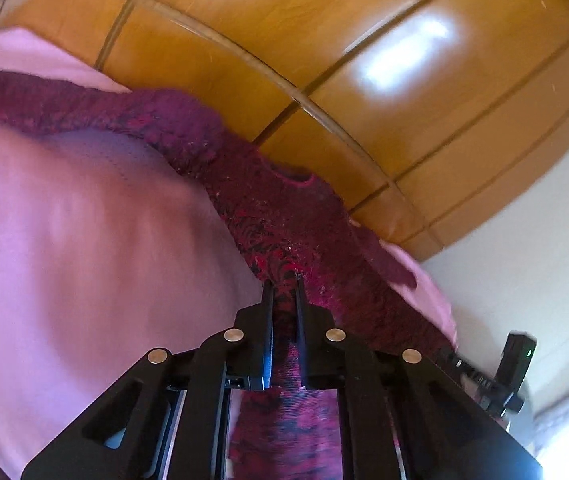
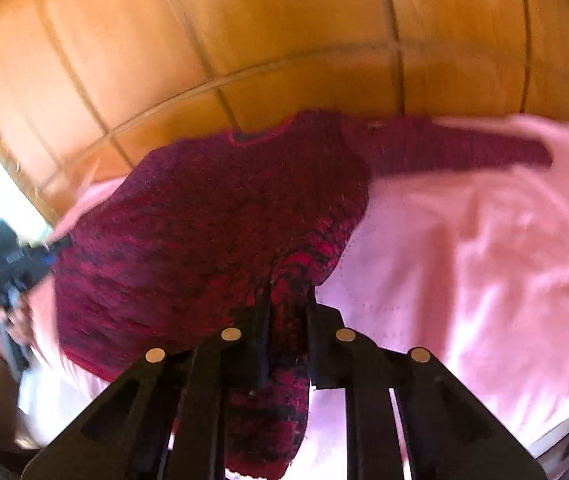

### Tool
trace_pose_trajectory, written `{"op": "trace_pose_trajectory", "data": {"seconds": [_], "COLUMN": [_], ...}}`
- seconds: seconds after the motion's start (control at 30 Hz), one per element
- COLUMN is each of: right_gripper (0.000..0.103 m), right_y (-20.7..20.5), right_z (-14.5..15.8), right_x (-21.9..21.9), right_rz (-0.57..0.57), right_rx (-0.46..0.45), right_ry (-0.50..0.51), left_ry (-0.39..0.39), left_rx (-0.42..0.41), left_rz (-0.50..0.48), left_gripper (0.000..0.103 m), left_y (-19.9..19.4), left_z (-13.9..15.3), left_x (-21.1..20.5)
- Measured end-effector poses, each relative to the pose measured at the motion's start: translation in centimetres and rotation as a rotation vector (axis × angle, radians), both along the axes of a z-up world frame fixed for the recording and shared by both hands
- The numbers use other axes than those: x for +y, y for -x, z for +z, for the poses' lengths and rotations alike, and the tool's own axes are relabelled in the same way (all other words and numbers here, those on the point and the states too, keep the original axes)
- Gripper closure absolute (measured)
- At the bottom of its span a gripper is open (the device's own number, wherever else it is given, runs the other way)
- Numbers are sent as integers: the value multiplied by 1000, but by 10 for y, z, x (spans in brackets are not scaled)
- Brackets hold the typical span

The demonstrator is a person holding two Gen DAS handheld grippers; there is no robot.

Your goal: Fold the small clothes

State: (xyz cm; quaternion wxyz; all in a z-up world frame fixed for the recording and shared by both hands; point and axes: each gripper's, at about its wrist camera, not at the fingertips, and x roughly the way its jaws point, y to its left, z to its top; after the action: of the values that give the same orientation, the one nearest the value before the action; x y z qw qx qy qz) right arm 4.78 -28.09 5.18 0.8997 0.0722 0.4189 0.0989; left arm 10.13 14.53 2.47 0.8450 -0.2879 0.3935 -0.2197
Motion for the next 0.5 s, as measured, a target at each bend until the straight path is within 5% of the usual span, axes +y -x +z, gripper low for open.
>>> {"op": "trace_pose_trajectory", "data": {"seconds": [0.13,0.3,0.5], "right_gripper": [91,91,91], "right_y": [38,68,70], "right_z": [-30,-90,-106], "right_x": [-7,-6,1], "right_rz": [15,16,25], "right_rx": [86,247,279], "right_ry": [54,47,135], "left_ry": [-39,-110,-28], "left_rx": [61,188,236], "left_rz": [-13,14,24], "left_gripper": [95,93,84], "left_y": [44,83,101], "left_z": [-10,-67,-103], "left_x": [10,4,4]}}
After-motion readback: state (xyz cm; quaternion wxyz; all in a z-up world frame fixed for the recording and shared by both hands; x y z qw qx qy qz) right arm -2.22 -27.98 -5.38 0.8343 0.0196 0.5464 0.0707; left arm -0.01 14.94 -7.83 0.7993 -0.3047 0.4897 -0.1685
